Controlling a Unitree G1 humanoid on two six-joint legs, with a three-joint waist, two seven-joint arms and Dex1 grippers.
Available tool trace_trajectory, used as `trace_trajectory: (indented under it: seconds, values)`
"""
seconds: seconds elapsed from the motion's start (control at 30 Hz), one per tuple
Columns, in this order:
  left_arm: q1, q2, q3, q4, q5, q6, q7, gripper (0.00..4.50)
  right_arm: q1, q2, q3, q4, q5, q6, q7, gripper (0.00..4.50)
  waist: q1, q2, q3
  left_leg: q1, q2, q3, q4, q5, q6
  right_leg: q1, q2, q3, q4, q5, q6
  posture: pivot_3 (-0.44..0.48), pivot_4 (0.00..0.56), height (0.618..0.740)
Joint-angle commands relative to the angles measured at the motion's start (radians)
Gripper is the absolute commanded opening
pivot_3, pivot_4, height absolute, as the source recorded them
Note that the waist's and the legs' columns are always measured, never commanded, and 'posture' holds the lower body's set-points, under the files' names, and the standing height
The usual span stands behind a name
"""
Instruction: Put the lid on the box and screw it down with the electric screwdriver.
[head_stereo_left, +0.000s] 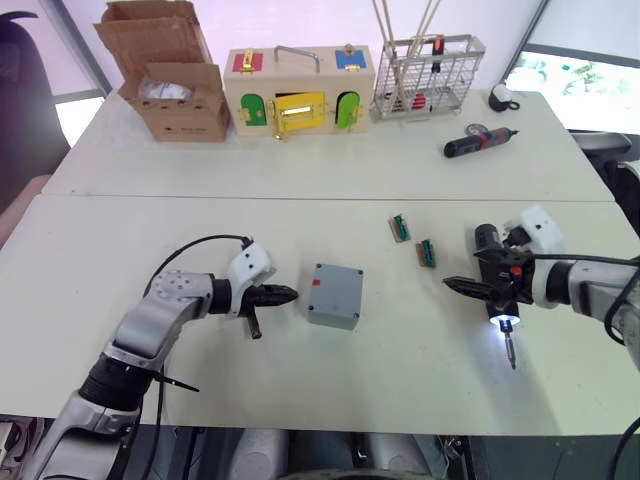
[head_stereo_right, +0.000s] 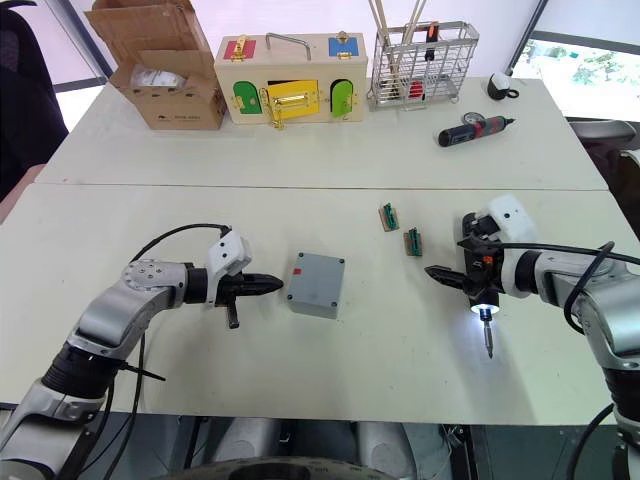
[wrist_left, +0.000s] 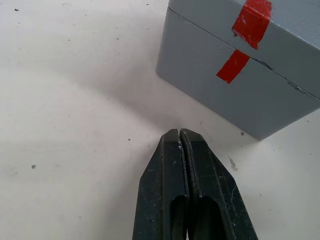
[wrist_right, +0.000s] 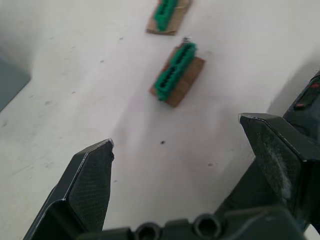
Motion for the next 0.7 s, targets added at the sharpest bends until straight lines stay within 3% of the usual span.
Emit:
trace_trajectory:
  seconds: [0.03,0.33,0.47,0.7]
  values:
    - [0.013,0.000,-0.016,-0.006,0.010,0.001,0.003,0.00,-0.041,0.021,-0.099,0.041,0.000,-0.046,-0.018,4.49,-0.001,0.000,0.000,0.000,0.000,0.000,0.000,0.000,0.000,0.000,0.000,0.000,0.000,0.000,0.000,0.000,0.150,0.740]
    - [0.017,0.010,-0.015,-0.003,0.010,-0.004,-0.002,0.00,-0.001,-0.021,-0.165,0.123,-0.054,-0.089,-0.014,4.49,-0.002,0.001,-0.001,0.000,0.000,0.001,0.000,0.000,0.000,0.000,0.000,0.000,0.000,0.000,0.000,0.000,0.150,0.740]
    - [0.012,0.010,-0.013,0.002,0.010,-0.006,-0.004,0.00,-0.047,0.055,-0.188,0.050,0.024,-0.031,-0.044,4.49,-0.003,0.002,-0.001,0.001,0.000,0.001,0.000,0.000,0.000,0.000,0.001,0.001,0.001,0.000,0.000,0.000,0.150,0.740]
    - [-0.035,0.030,0.047,-0.018,-0.029,0.029,-0.008,0.00,-0.017,0.307,-0.153,-0.063,0.029,-0.115,-0.175,4.49,-0.001,0.002,-0.001,0.000,0.001,0.000,0.000,0.000,0.000,0.000,0.001,0.001,0.001,0.000,0.000,0.000,0.150,0.740]
